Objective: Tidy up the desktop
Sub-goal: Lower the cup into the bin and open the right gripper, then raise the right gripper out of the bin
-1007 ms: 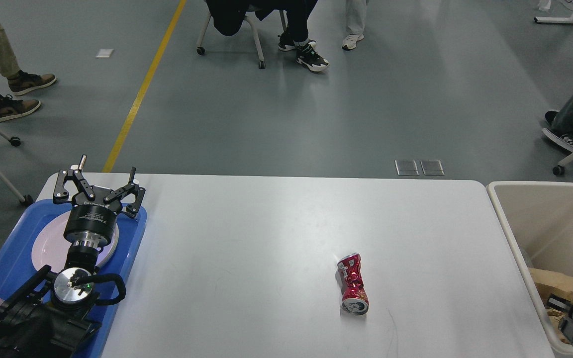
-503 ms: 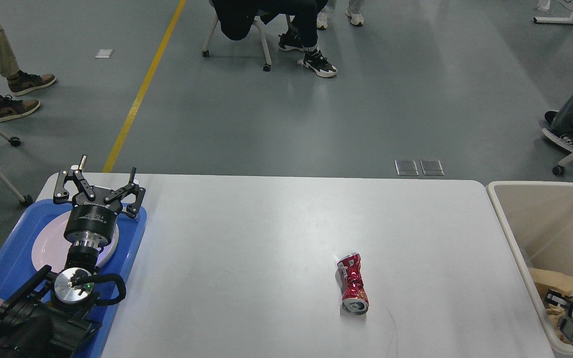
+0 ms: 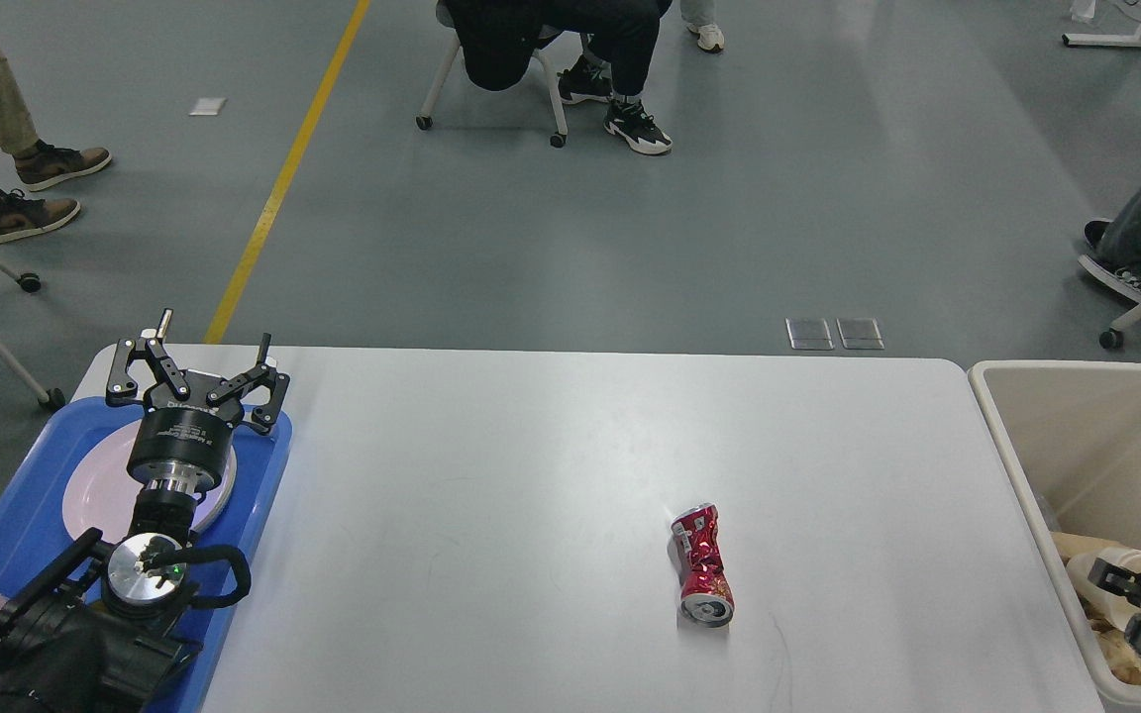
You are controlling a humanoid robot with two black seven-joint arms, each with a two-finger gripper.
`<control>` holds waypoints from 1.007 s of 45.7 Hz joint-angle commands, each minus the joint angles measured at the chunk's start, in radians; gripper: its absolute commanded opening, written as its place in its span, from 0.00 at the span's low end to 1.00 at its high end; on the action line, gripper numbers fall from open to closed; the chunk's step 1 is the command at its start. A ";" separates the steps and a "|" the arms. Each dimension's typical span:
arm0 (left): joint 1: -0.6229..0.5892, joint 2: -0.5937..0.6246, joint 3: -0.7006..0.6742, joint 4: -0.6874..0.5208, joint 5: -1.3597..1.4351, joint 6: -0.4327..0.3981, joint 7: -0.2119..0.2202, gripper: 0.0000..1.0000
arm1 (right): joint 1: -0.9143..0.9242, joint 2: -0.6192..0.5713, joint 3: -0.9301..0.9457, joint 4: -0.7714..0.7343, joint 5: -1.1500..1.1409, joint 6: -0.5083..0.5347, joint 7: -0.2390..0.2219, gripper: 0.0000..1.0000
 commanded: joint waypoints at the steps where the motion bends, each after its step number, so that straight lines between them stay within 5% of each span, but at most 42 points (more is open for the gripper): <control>1: 0.000 0.001 0.000 0.000 0.000 0.000 0.000 0.96 | 0.078 -0.037 -0.021 0.078 -0.011 0.044 -0.011 1.00; 12: 0.000 0.001 0.000 0.000 0.000 0.000 0.000 0.96 | 0.584 -0.156 -0.220 0.553 -0.137 0.237 -0.082 1.00; 23: 0.000 0.000 0.000 0.000 0.000 -0.002 0.000 0.96 | 1.159 -0.114 -0.448 0.955 -0.135 0.456 -0.151 1.00; 31: 0.000 0.000 0.000 0.000 0.000 -0.002 0.000 0.96 | 1.472 -0.059 -0.448 1.199 -0.129 0.628 -0.154 1.00; 46: 0.001 0.000 0.000 0.000 0.000 0.000 -0.002 0.96 | 1.781 0.090 -0.405 1.497 0.032 0.659 -0.145 1.00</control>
